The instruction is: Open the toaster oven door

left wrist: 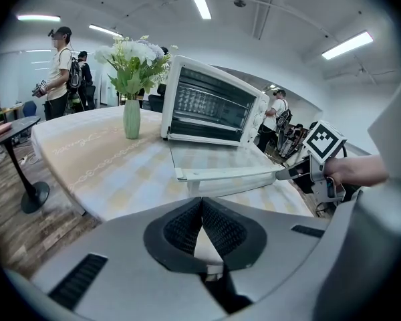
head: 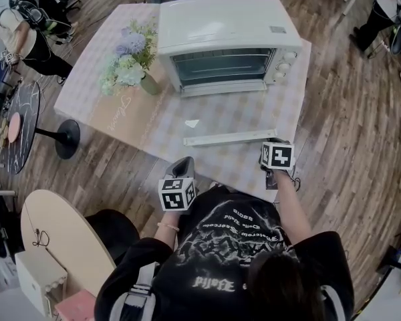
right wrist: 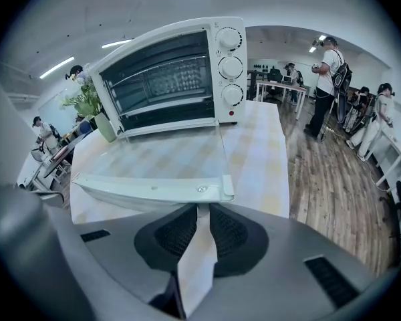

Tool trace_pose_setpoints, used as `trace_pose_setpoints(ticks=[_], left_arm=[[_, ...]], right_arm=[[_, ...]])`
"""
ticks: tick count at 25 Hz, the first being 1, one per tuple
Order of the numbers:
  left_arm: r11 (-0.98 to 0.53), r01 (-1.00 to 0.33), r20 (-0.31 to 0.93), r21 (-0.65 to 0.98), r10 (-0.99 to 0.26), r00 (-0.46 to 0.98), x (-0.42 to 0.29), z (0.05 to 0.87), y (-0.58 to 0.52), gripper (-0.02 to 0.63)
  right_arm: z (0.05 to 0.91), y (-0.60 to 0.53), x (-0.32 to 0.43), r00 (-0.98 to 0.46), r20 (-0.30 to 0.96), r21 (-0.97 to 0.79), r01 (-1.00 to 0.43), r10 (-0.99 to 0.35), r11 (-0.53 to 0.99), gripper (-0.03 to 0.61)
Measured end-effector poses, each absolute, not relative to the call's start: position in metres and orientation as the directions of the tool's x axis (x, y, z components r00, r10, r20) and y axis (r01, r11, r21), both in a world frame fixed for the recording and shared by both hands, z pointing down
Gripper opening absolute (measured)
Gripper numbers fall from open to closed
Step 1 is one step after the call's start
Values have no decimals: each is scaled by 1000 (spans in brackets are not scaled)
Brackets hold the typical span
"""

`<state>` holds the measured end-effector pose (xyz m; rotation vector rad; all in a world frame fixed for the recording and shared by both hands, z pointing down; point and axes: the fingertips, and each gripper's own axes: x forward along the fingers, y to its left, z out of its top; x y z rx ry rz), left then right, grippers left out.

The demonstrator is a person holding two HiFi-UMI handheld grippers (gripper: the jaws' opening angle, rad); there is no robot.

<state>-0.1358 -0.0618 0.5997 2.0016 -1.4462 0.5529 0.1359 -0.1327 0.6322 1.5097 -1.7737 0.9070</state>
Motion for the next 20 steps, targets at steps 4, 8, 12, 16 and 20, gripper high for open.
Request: trace_pose_setpoints(ticks=[4, 8, 12, 16, 20], left_arm=[[-222, -948, 642, 229, -698, 318, -136, 601, -62, 20], [-233, -947, 641, 222, -697, 321, -135, 600, -63, 20], [-246, -946, 638, 212, -699, 325, -131, 599, -62, 20], [-269, -944, 596, 189, -733, 328, -127, 586, -68, 20], [-271, -943, 566, 194, -754, 333, -125, 577, -77, 20]], right_arm=[[633, -133, 136, -147, 812, -117, -989, -564, 89, 71], [633, -129, 139, -152, 797, -152, -987, -585, 50, 151], [628, -118, 132, -222, 779, -197, -975, -586, 107, 253], [613, -111, 131, -257, 733, -226, -965, -630, 130, 281], [591, -105, 135, -248, 689, -203, -968, -681, 146, 282]])
